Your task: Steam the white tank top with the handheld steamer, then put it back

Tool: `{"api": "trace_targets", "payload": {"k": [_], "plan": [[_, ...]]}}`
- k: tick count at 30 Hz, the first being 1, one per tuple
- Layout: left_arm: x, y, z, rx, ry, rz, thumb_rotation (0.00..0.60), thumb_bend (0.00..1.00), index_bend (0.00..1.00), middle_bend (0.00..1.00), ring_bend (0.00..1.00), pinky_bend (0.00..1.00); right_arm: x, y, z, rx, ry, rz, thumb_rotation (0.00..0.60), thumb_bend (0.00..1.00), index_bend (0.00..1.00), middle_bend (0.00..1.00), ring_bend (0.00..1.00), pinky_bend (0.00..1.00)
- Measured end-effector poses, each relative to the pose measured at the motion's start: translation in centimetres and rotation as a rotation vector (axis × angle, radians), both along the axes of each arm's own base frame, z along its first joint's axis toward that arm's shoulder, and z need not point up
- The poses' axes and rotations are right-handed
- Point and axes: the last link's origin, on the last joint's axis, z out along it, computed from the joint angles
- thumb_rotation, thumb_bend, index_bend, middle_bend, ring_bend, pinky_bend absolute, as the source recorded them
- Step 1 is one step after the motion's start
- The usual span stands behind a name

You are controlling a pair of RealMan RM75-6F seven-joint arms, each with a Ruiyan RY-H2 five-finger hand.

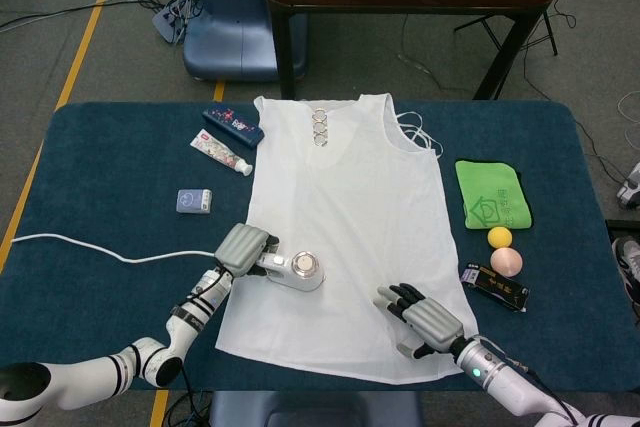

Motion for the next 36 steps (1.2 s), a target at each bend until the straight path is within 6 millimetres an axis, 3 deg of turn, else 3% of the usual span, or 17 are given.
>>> {"api": "trace_targets", "payload": {"k": [14,22,28,36], "plan": [[-1.5,3.8,0.8,0.089,0.012,0.089,0.6,0.23,0.89,0.82,0.67,0.71,0.0,0.1,0.0,0.001,0.0,-0.001,0.6,0.26,0.0,0.02,0.0,0.0],[-1.4,3.6,2.2,0.095,-0.057,0.097,0.6,0.23,0.89,0.81,0.67,0.71,0.5,-0.2,0.6,-0.035,-0.035,0.014,0.6,0.23,0.0,0.02,0.0,0.0],[-1.5,2.7,5.2,0.112,-0.103,0.072,0.6,0.23,0.89,0.81,0.67,0.71,1.3,-0.7,2.0,-0.101,-0.097,0.045,0.6,0.2,0.0,0.02,0.0,0.0],[-5.3,2.1,10.1,0.179,-0.077,0.116,0.6,0.23,0.89,0.81,0.66,0.69,1.9,-1.0,5.5,-0.211,-0.146,0.084,0.6,0.18,0.0,0.04,0.0,0.0]]}}
